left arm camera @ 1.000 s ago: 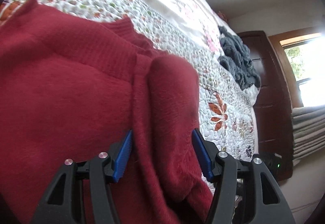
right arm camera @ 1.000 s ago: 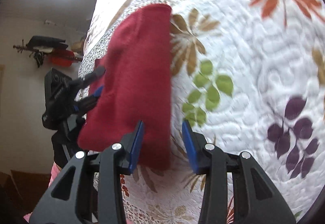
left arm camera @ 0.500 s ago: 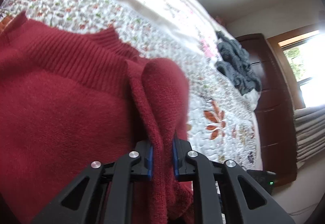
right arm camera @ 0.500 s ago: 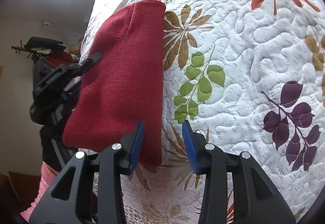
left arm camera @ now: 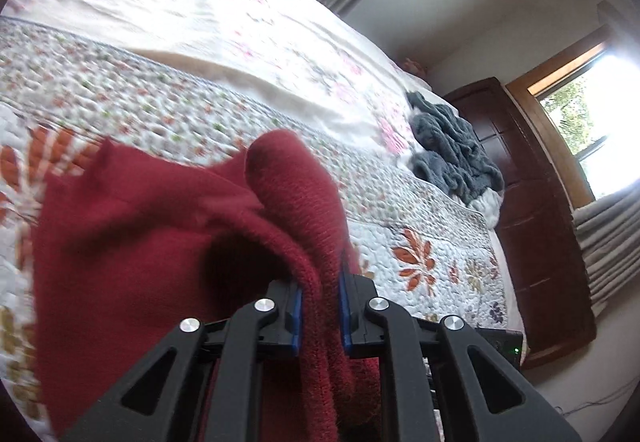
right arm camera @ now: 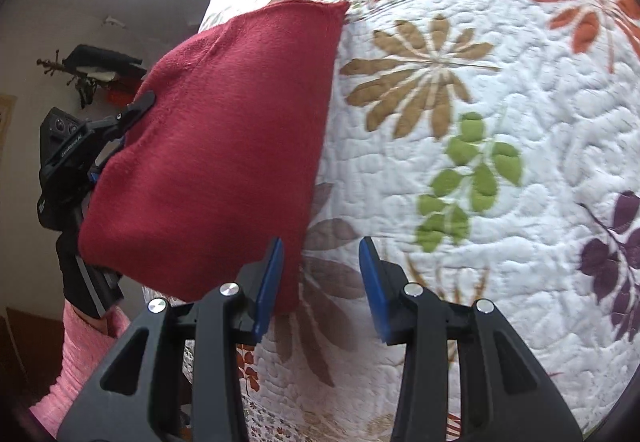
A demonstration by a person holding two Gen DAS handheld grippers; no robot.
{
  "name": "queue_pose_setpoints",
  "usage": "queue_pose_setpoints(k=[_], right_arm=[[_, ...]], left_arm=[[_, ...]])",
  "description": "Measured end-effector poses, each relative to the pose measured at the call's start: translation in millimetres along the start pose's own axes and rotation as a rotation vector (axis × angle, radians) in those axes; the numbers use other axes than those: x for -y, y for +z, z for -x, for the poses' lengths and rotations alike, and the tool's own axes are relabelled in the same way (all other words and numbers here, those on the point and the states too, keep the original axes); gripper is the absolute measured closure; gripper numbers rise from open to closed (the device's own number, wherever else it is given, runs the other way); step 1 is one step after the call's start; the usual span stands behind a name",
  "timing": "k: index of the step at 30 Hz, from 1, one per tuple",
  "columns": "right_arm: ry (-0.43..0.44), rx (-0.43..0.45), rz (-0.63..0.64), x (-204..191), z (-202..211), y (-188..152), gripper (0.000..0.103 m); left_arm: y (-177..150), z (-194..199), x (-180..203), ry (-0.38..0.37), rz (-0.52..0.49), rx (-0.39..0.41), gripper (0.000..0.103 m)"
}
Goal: Fold small clothes
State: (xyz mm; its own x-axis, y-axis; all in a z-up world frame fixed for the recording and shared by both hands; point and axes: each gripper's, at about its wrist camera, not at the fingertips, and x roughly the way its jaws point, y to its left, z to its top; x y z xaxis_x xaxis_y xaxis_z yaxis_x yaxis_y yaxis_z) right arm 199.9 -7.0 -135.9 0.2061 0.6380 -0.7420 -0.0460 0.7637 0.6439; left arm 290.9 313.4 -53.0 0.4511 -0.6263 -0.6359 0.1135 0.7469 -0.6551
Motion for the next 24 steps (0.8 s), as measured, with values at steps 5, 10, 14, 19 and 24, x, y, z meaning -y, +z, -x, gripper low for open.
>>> queue_pose_setpoints(k=[5, 10, 14, 19, 24], right_arm=[[0.013, -0.021, 0.041, -21, -16, 3, 0.063], [0.02, -0.047, 0.071, -37, -28, 1, 0.062], [0.014, -0.066, 0.095, -46, -36, -4, 0.062], [0.001, -0.092, 0.118, -54, -44, -10, 0.062], [-0.015, -0.115, 0.125, -59, -52, -13, 0.062]], left_arm=[[9, 26, -29, 0.034, 0.024, 0.022, 0.089], [11, 46, -60, 0.066, 0.05, 0.027, 0.089], [8, 61, -88, 0.102, 0.066, 0.041, 0.089], [-2, 62, -135, 0.167, 0.117, 0.028, 0.089], [-20, 38, -170, 0.207, 0.153, -0.016, 0.088]])
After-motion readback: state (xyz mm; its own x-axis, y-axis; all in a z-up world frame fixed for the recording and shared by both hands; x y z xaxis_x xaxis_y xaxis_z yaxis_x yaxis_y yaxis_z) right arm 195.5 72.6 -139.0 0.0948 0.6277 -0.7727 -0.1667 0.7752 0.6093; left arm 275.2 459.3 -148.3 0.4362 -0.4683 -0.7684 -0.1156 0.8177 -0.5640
